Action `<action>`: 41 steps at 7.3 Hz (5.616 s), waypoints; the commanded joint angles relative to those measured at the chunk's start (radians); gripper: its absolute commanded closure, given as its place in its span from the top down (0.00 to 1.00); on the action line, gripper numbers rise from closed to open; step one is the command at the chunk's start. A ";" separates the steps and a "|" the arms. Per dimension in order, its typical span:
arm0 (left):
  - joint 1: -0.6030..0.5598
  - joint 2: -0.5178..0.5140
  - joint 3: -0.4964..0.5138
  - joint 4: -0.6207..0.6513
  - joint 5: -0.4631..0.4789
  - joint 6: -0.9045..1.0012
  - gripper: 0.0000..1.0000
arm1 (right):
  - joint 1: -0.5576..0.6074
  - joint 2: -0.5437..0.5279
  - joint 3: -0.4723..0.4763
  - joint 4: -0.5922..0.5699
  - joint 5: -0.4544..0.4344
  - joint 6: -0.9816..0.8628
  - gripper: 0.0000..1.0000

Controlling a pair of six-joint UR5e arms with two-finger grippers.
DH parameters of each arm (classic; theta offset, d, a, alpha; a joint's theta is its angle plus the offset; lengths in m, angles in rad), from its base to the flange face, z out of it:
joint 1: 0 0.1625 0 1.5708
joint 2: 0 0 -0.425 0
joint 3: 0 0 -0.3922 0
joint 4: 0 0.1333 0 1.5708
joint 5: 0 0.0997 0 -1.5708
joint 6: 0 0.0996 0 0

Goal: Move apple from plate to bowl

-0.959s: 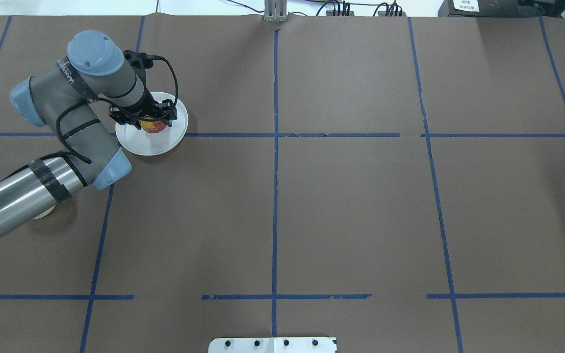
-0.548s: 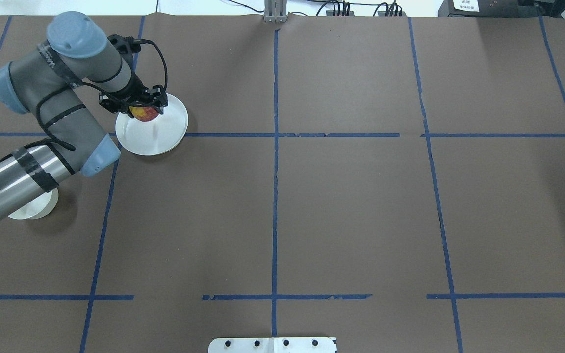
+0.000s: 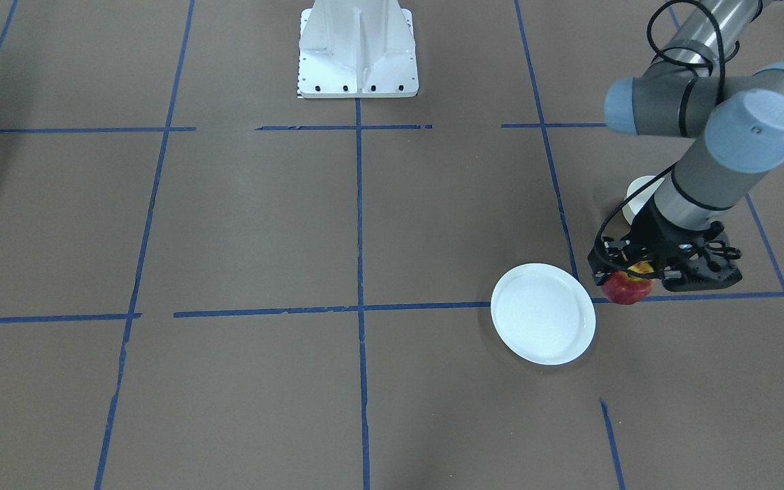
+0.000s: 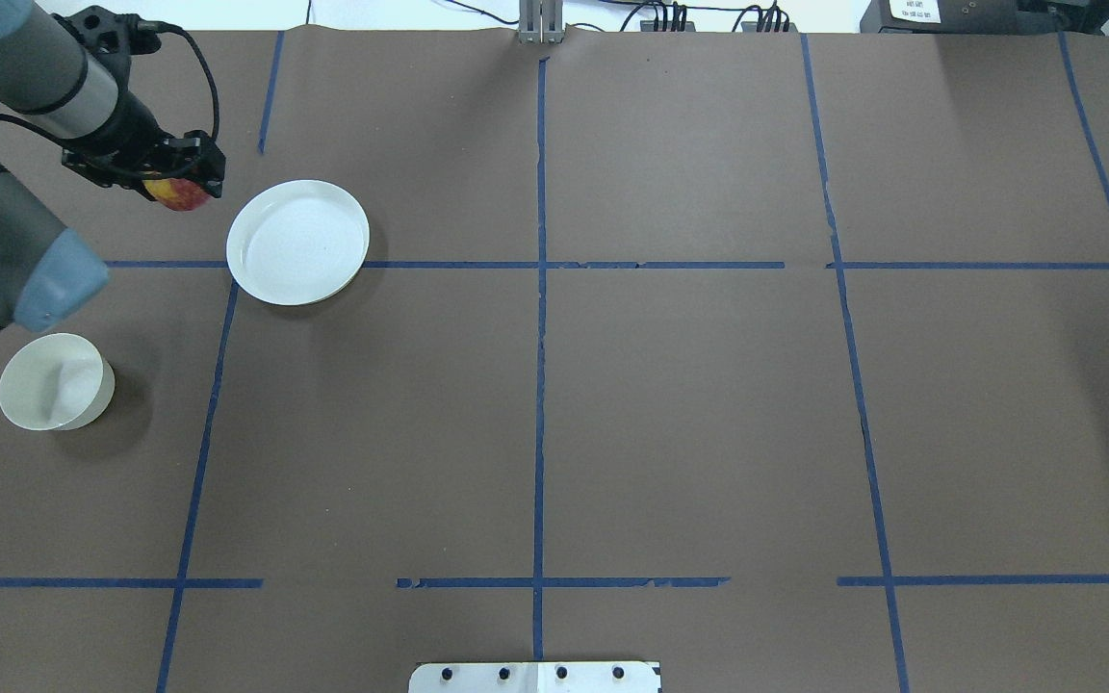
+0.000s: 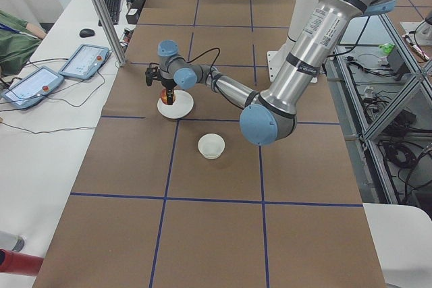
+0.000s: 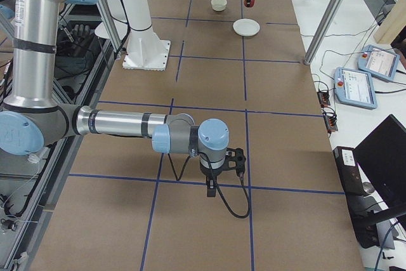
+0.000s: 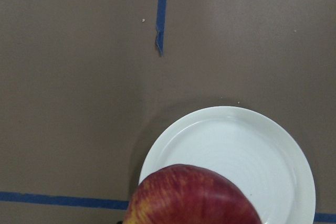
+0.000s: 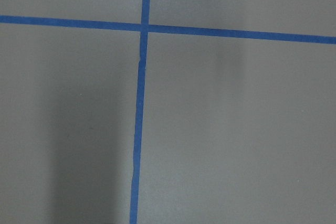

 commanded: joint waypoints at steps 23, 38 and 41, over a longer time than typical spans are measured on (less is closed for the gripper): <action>0.174 0.570 -0.081 -0.598 0.059 -0.146 0.99 | 0.000 -0.001 0.000 0.000 0.000 0.000 1.00; -0.676 0.550 -0.077 0.108 -0.242 0.835 1.00 | 0.000 -0.001 0.000 -0.002 0.000 0.000 1.00; -0.676 0.549 -0.083 0.099 -0.243 0.835 1.00 | 0.000 -0.001 0.000 0.000 0.000 0.000 1.00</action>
